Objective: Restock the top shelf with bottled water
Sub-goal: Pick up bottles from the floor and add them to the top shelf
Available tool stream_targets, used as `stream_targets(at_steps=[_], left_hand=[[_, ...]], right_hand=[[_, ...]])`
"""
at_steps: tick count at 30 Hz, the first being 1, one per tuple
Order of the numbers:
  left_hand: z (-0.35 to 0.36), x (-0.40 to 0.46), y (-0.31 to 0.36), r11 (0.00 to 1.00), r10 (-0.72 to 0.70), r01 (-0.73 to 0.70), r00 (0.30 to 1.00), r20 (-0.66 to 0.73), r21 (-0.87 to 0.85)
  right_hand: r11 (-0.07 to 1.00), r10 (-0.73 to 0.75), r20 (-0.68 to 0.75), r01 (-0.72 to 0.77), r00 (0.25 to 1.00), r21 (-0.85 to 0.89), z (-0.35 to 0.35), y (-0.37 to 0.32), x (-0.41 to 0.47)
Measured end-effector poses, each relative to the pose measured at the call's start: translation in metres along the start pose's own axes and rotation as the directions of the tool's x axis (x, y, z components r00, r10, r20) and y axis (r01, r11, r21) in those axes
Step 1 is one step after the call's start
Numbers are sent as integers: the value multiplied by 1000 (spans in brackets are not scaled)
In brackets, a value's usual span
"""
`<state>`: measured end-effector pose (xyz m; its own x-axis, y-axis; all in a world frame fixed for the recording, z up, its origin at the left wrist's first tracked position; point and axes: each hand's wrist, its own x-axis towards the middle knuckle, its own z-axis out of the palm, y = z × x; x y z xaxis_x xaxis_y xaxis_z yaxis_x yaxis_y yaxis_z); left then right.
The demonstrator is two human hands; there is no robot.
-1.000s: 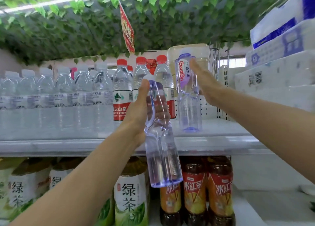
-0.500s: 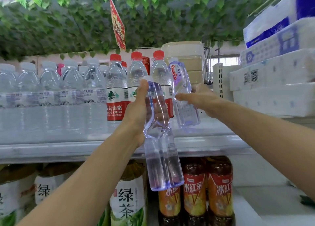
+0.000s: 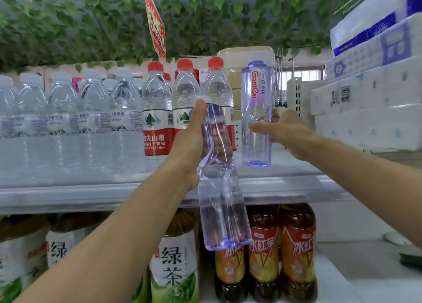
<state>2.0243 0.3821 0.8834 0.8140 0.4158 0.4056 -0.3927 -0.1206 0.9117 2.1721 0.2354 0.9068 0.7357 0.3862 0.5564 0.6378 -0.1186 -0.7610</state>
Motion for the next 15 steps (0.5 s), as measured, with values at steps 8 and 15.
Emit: stream_targets(at_steps=[8,15], left_hand=[[1,0,-1,1000,28,-28,998,48,12],[2,4,-4,999,1,0,1000,-25,33]], right_hand=[[992,113,69,-108,991,-62,7,2,3],[987,152,128,-144,980,-71,19,4,24]])
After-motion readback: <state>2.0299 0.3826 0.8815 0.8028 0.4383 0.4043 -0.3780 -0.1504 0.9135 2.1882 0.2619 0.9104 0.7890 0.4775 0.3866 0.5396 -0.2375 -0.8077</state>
